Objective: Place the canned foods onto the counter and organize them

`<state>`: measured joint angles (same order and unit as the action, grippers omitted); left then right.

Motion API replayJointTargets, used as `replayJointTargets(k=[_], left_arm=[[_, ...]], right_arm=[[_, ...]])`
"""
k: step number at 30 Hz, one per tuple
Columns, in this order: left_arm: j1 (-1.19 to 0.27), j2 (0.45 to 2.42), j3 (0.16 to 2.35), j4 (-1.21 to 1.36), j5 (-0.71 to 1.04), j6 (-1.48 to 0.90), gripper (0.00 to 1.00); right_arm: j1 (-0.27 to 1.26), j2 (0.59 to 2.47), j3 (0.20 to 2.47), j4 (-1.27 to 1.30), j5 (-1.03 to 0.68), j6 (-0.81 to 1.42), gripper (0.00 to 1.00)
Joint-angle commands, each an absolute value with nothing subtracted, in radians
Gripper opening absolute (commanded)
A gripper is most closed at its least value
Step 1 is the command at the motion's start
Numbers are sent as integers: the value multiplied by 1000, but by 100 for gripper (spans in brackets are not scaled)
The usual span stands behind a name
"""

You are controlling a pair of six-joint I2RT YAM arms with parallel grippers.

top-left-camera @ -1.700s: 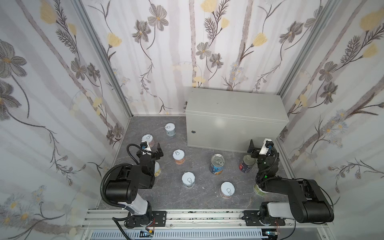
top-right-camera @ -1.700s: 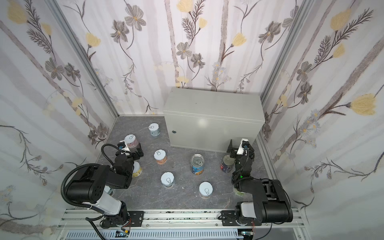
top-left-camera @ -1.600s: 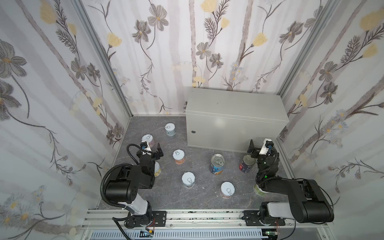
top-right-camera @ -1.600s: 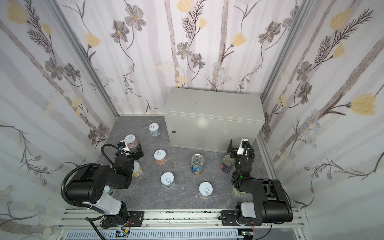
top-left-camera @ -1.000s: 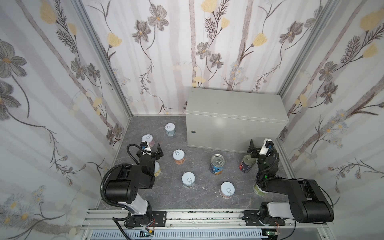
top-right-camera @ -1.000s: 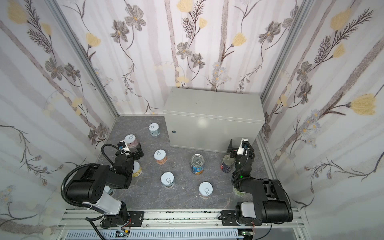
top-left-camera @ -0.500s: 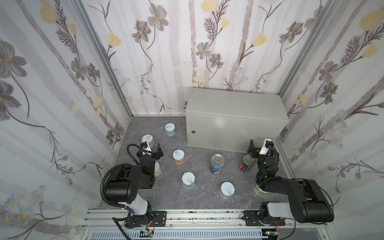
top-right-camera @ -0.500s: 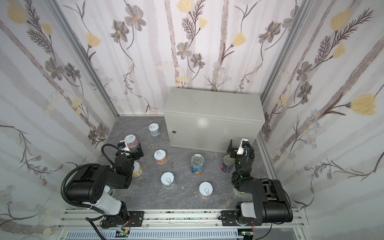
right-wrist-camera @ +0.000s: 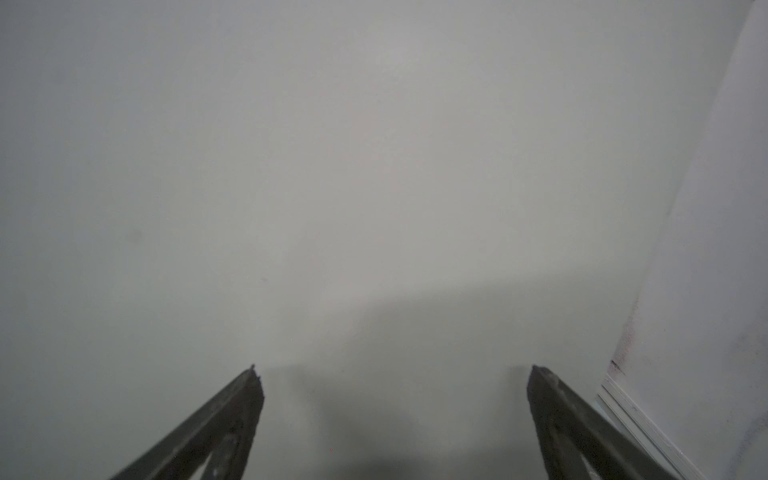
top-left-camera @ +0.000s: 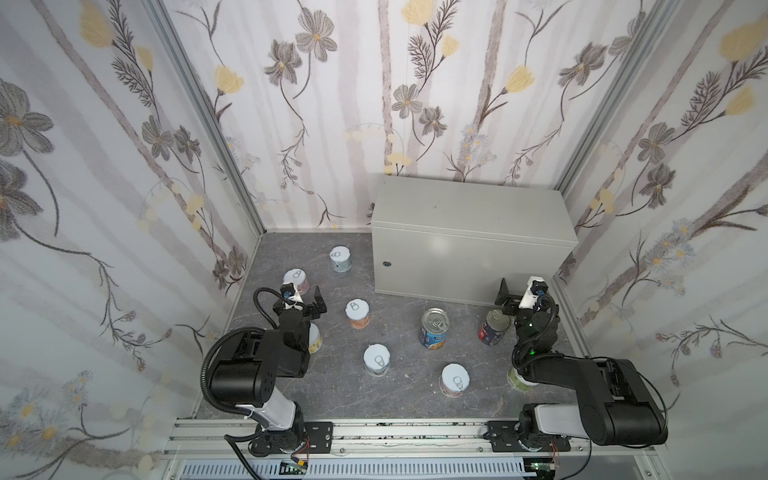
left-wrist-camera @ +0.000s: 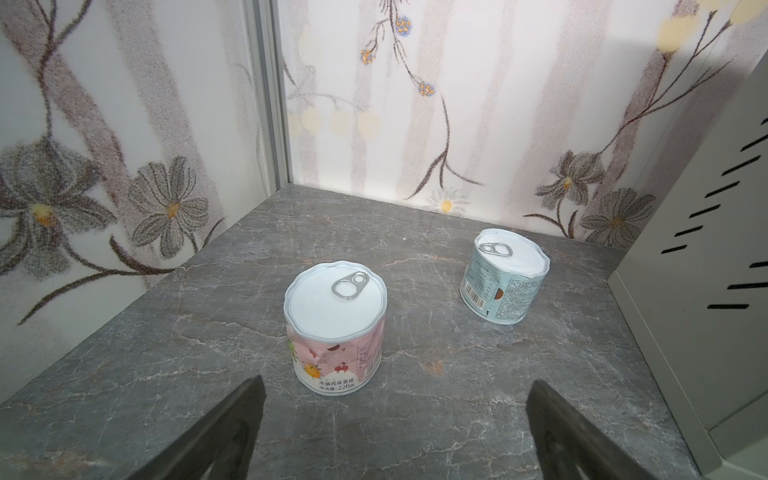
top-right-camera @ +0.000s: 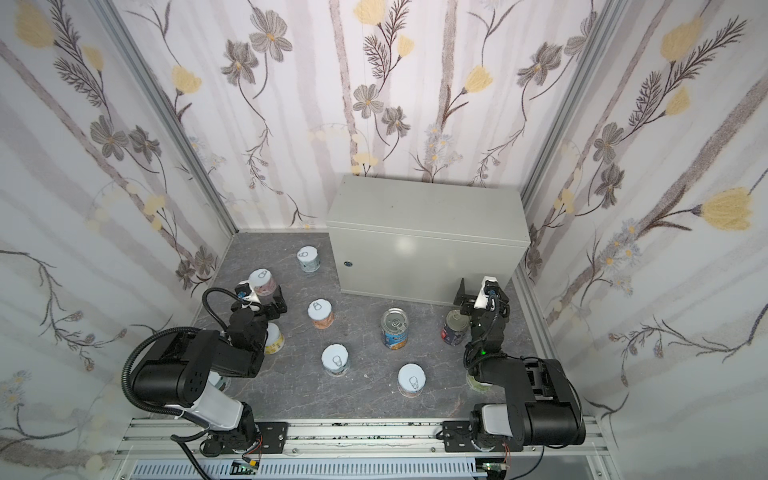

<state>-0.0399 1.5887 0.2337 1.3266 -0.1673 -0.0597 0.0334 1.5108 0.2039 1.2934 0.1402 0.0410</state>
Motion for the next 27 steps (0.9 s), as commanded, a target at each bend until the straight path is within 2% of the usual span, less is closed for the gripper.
replayJointTargets(k=[1,4,7,14,19,27], left_arm=[[-31,1585,239,1344,-151,-72,100],[-28,1583,236,1345,-143,-74,100],[-18,1555,246,1309,-128,-81,100],[-13,1326,304,1049,-148,-97,100],[-14,1164,479,663,-161,-134,100],[-97,909,629,310,-103,-217,100]], right_arm=[[34,1509,207,1299,133,34,100],[42,1480,205,1287,191,46,100],[43,1364,200,1188,241,49,100],[44,1111,268,853,295,139,100],[52,941,358,582,229,208,100],[60,712,511,169,163,285,100]])
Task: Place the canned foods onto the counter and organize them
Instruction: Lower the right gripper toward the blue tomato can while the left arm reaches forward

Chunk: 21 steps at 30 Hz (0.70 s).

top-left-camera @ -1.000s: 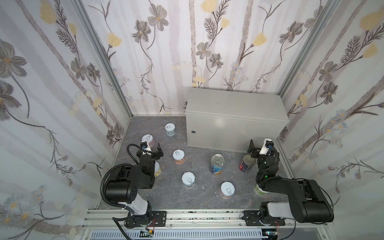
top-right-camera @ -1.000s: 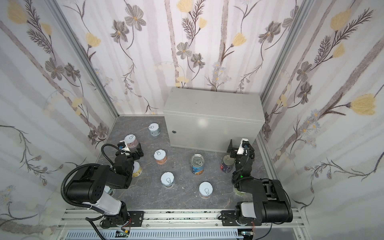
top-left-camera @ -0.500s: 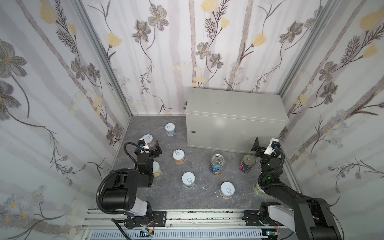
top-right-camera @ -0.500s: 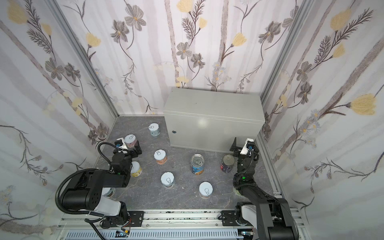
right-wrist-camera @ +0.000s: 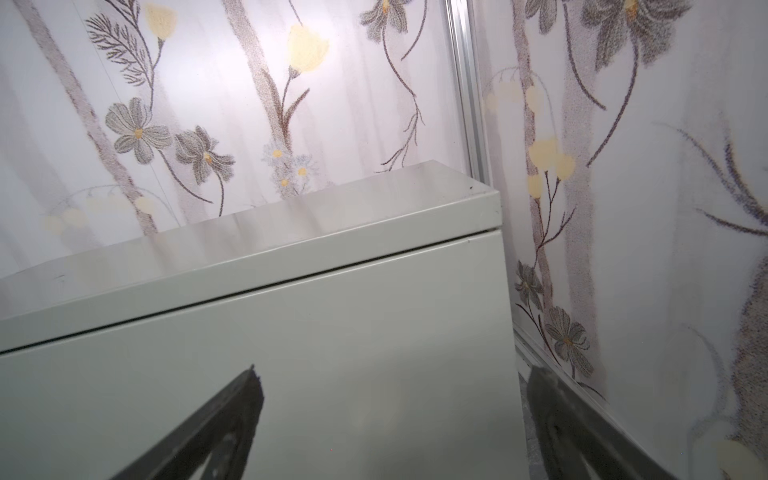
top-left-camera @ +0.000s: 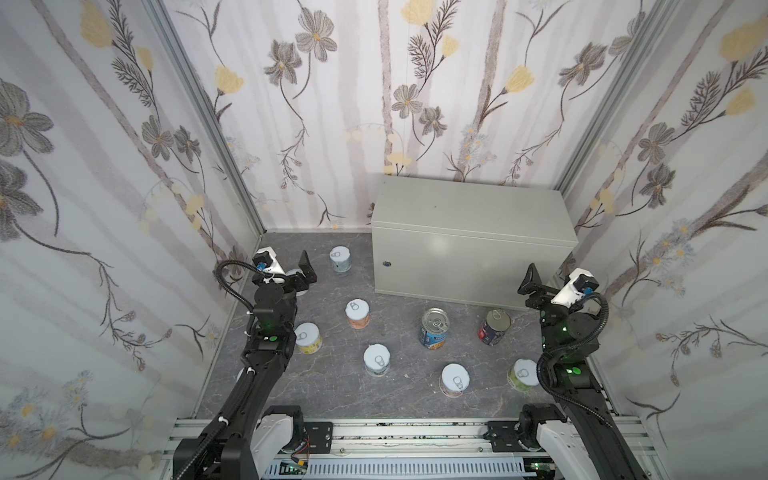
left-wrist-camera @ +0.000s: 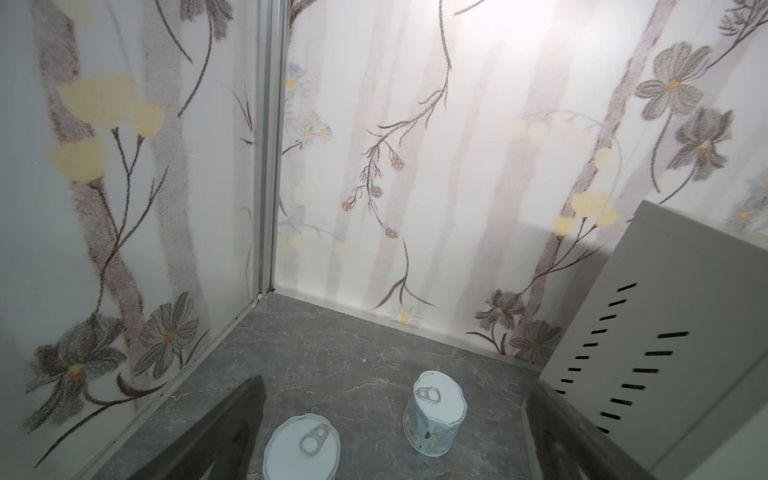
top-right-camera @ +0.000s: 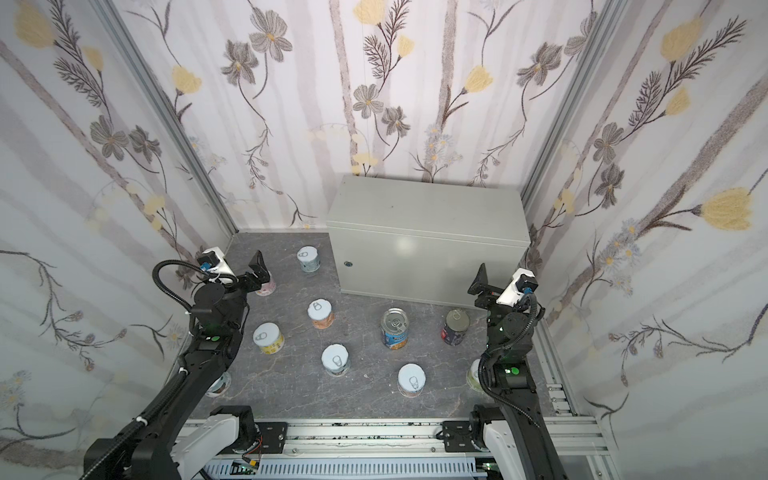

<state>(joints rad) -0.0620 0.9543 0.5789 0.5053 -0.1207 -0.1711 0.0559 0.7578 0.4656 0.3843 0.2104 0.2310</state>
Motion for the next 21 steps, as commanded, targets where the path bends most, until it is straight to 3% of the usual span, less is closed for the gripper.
replayJointTargets(k=[1,12,21], left_arm=[[-128,886,652,261,-111,-226,100],[-444,629,589,37,-160,-395,100],[-634,624,467,31,-269,-453,100]], right_arm=[[63,690,530,119,147,297,100],[137,561,663,-284,64,353,100],[181,482,481,-250,97,493,100]])
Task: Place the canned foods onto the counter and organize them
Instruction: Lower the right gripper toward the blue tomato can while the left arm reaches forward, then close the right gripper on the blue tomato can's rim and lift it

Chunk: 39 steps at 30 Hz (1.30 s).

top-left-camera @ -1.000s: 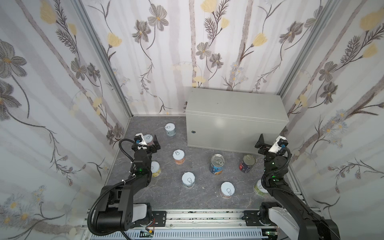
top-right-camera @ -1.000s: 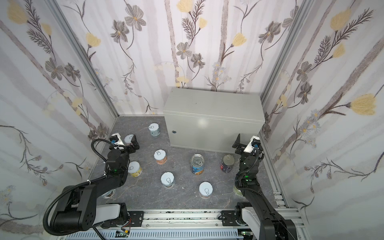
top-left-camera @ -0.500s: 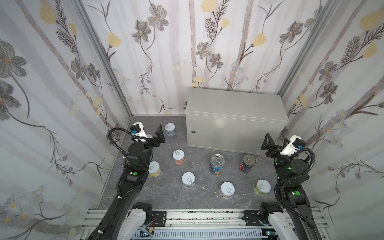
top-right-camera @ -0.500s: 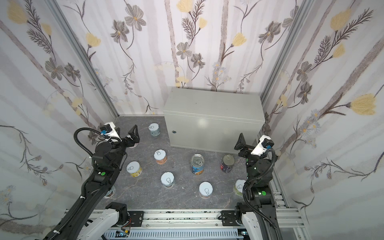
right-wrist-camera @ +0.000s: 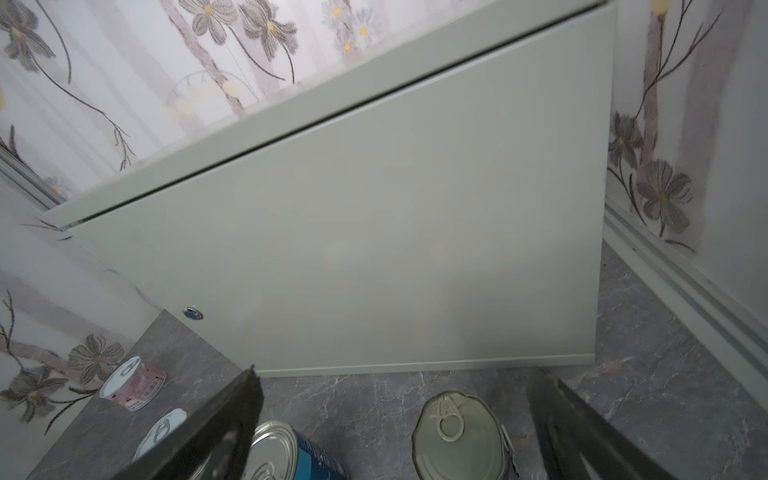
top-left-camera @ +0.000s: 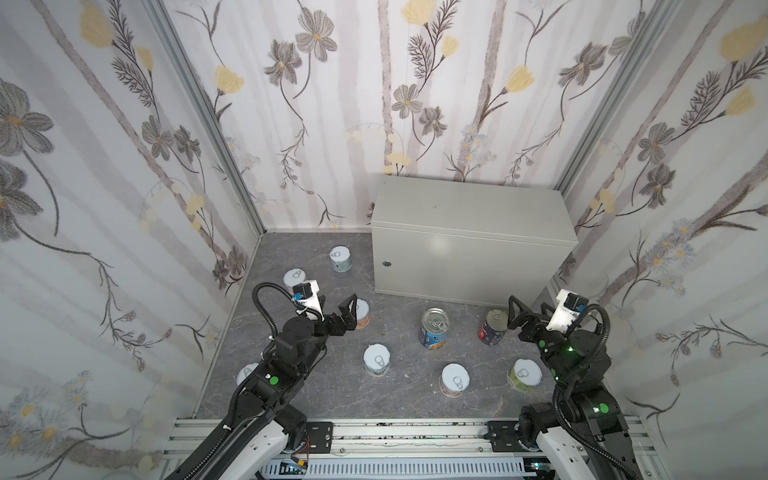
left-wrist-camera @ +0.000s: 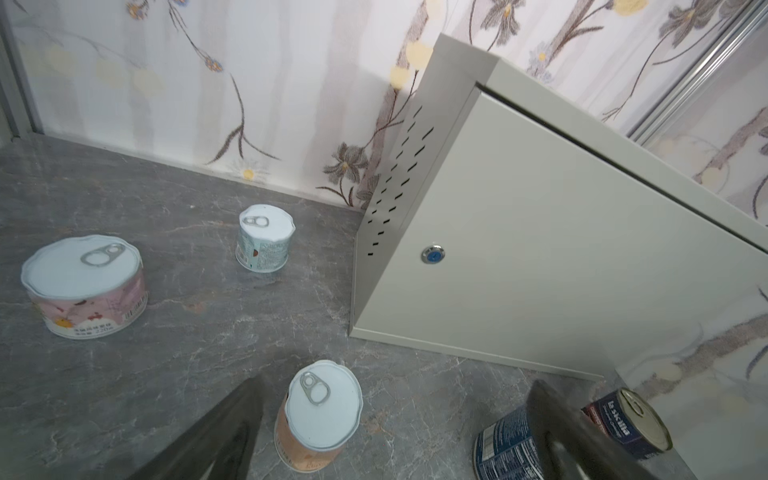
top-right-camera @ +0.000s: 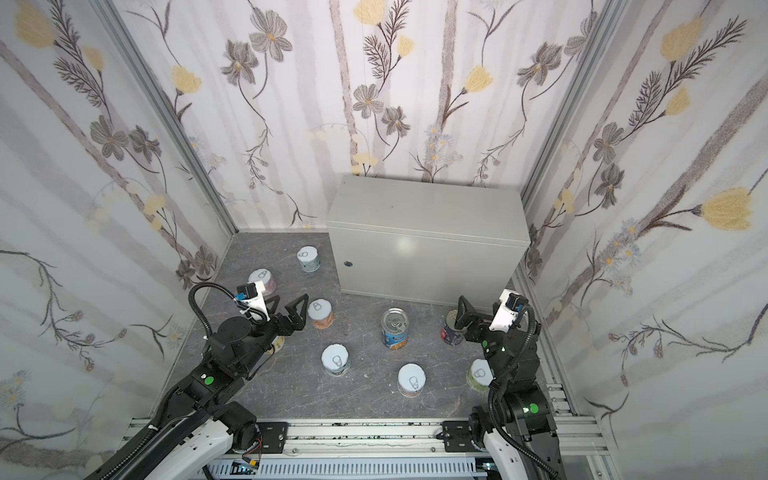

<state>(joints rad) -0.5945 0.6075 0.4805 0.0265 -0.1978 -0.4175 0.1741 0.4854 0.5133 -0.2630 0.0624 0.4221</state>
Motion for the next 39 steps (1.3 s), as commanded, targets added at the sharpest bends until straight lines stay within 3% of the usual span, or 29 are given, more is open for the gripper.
replayJointTargets(k=[1,10,20,39], left_arm=[[-663,642,457,32,-295,-459,100],[-837,840,439,41,-491,-495,100],[-844,995,467,136,-490,-477,100],[-843,1039,455,246,-466,-404,100]], right_arm=[[183,484,465,-251,122,514,100],[207,541,359,-221,206,591,100],[221,698,349,-125,210,551,100],[271,928,395,-26,291,535,100]])
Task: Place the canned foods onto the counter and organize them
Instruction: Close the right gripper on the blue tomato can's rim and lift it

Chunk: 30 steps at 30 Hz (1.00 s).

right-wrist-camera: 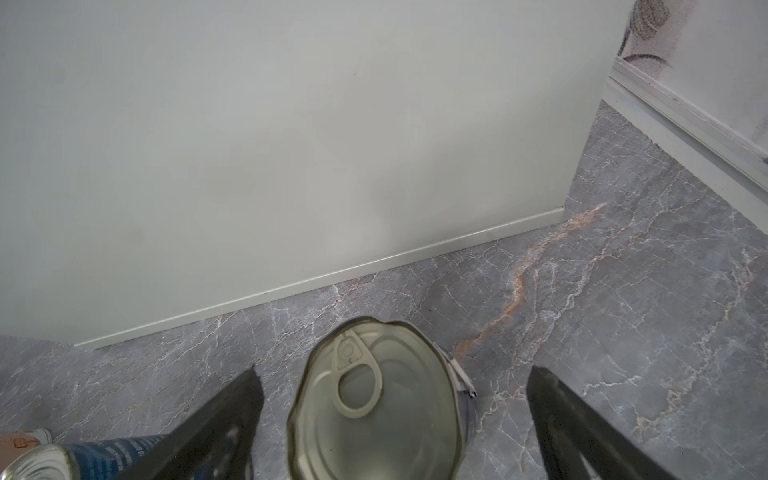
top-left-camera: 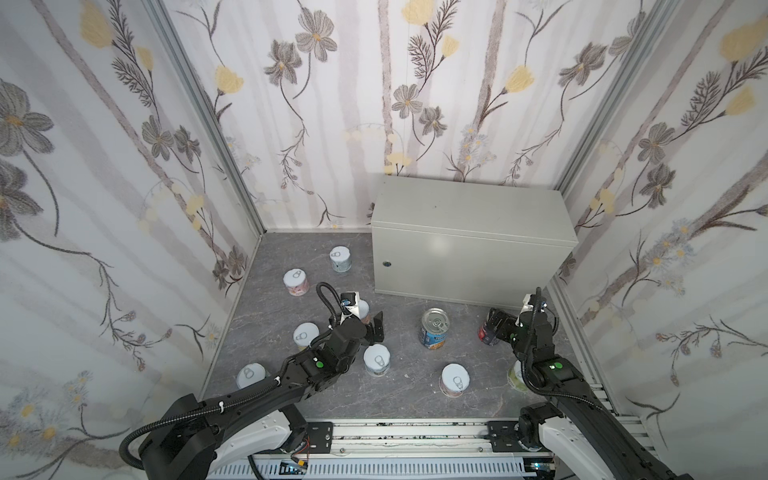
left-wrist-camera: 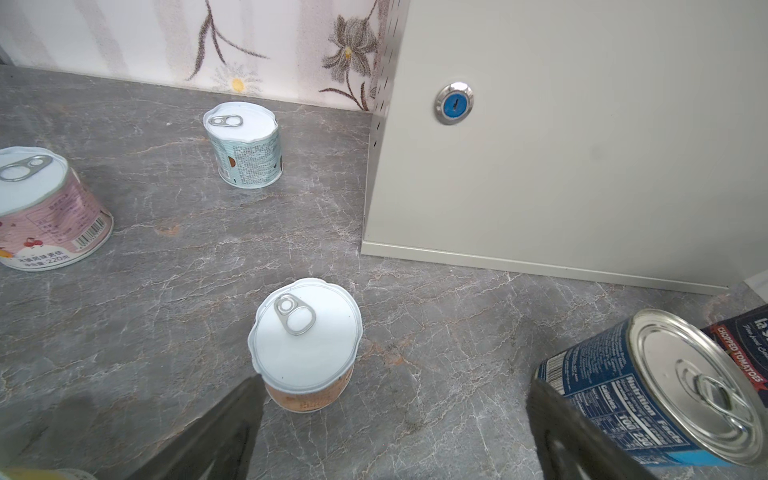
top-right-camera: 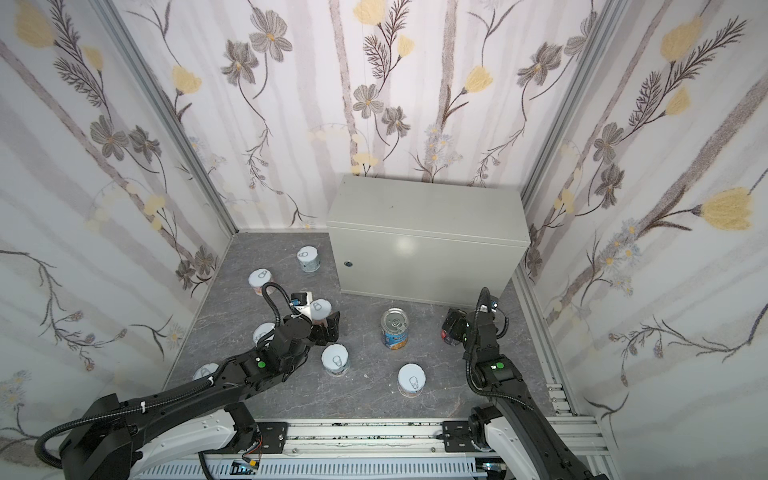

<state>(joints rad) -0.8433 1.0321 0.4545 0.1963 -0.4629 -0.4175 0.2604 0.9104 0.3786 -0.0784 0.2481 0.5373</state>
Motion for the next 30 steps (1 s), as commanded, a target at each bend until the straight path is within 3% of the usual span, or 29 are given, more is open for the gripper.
replayJointTargets(k=[1,30], left_arm=[[-842,1043,455,251,-467,-403,100],[-812,1083,395,333,-444,-400,100]], right_arm=[[277,935,400,-24,301,536,100],[345,1206,391,105,418,602,100]])
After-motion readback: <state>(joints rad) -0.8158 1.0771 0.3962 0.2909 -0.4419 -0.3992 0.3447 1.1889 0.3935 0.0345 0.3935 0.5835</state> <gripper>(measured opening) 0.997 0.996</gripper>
